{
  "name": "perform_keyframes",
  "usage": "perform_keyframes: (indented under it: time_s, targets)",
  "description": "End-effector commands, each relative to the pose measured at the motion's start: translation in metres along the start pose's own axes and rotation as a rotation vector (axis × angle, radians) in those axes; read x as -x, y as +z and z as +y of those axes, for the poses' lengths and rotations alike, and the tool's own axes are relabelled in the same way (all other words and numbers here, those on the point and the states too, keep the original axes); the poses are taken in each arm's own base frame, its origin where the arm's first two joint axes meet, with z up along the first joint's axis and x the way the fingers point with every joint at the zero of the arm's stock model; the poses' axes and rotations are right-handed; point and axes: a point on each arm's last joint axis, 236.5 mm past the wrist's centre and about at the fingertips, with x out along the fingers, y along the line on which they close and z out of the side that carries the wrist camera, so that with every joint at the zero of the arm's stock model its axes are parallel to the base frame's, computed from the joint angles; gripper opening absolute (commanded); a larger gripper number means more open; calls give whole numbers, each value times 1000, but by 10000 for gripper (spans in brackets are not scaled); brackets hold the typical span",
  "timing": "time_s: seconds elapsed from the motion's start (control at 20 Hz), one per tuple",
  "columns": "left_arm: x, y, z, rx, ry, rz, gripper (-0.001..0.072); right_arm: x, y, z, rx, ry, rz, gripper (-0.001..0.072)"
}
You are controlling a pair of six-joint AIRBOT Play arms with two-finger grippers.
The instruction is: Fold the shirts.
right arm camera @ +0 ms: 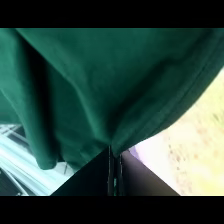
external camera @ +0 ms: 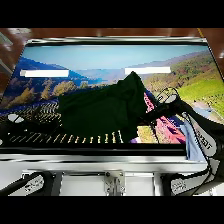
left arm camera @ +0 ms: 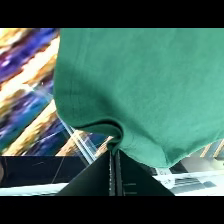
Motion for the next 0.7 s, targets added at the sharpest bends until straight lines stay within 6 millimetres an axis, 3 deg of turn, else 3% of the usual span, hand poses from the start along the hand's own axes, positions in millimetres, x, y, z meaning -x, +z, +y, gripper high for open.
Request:
perform_keyframes:
  time_s: [0.0,0.1,0.15,0.25,0.35,0.45,0.5,0.55,0.65]
  targets:
    - [7,9,-5,-46,-2,-27,31,11,2,18,19,39,-39,57]
    - [36,34,-30,-209,-10,-122,30,44,1,39,149,52,-106,56]
    - [64,53,-49,-278,-4,-212,30,69,3,54,225,54,-165,56]
    - [139,84,-101,-429,4,-429,30,133,7,89,389,47,-325,56]
    - [243,92,-173,-600,-18,-697,31,225,5,139,541,16,-583,56]
    - [357,65,-247,-760,-57,-992,31,329,-17,195,686,-35,-903,56]
    - [415,40,-278,-820,-78,-1148,31,382,-37,222,750,-71,-1083,56]
    - [467,10,-301,-861,-88,-1294,31,433,-66,247,815,-133,-1267,56]
    - [541,-48,-321,-881,-99,-1512,31,514,-137,284,908,-272,-1582,56]
